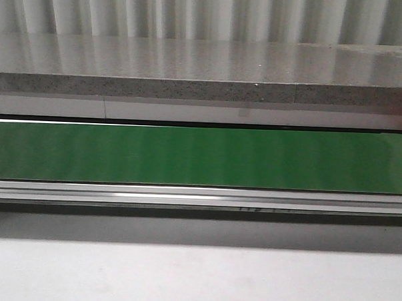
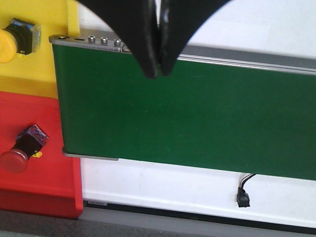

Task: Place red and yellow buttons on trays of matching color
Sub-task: 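Reach the left gripper to another red button and grasp it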

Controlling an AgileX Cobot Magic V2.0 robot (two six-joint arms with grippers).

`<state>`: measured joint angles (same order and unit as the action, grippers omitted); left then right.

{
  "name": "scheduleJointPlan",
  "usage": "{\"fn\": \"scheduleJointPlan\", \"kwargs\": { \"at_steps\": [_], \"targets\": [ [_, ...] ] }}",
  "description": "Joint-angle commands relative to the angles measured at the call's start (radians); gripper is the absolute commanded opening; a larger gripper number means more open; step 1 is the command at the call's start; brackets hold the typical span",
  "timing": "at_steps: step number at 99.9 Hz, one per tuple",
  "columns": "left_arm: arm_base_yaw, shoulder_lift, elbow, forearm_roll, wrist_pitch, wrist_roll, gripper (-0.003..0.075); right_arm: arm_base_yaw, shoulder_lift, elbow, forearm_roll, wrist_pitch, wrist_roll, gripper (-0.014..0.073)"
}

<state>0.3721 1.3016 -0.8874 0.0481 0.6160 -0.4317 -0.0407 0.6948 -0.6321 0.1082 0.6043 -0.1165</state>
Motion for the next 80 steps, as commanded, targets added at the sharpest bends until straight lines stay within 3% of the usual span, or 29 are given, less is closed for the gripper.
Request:
{"fn": "scheduleJointPlan", "kwargs": {
  "at_steps": [1,80],
  "targets": [
    [0.001,0.045,-0.077,-0.009,-0.009,0.015,0.0649,-0.002,-0.005,-0.025,0.002,-0.071,-0.010,-0.0067],
    [0.001,0.277,-0.126,-0.039,-0.010,0.074,0.0649,-0.002,-0.005,-0.025,0.002,-0.071,-0.010,-0.0067]
  ]
}}
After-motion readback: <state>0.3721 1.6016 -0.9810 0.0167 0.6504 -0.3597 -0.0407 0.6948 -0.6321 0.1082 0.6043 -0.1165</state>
